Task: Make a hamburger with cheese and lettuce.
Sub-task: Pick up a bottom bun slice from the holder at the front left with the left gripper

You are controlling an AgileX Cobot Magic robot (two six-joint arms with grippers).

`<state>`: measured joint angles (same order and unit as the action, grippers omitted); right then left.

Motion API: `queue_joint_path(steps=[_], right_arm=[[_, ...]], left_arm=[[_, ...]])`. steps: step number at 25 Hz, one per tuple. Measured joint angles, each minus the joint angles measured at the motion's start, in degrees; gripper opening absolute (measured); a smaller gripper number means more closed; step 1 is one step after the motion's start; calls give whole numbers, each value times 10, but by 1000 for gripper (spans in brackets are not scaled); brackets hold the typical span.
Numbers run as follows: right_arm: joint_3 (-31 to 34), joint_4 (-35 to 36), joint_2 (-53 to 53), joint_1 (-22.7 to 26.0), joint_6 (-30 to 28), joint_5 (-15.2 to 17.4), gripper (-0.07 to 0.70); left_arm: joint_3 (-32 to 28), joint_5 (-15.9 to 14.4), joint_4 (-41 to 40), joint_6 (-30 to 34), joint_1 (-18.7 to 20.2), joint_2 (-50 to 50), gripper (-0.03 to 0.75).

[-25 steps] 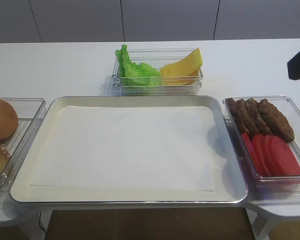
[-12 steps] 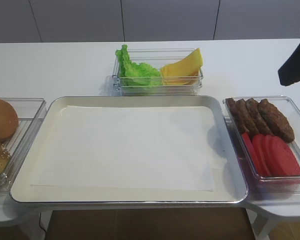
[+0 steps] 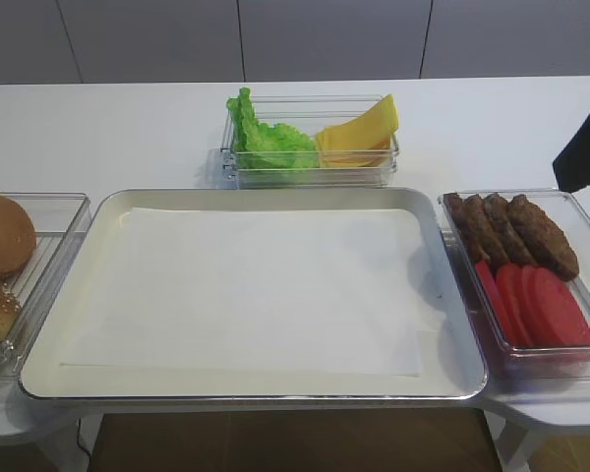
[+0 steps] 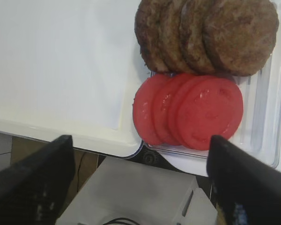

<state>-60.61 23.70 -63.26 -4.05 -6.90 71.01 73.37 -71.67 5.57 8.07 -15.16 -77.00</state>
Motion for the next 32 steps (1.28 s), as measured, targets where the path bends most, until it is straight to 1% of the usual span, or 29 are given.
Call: queue_joint_path(steps=[5,8,13,27,32], right_arm=[[0,0,0,0,-11,2,696],[0,0,0,0,-11,2,696],[0,0,0,0,-15,2,696],[0,12,0,0,-30,2,696],[0,13,0,0,-30,2,696]], left_arm=[[22,2,20,28,-10,-54,467],[37,5,31,33,-22,-71,454],[43,6,34,42,-36,-98,449],[43,11,41,58,-38,-166,448],[43,12,41,68,-38,-174,442]])
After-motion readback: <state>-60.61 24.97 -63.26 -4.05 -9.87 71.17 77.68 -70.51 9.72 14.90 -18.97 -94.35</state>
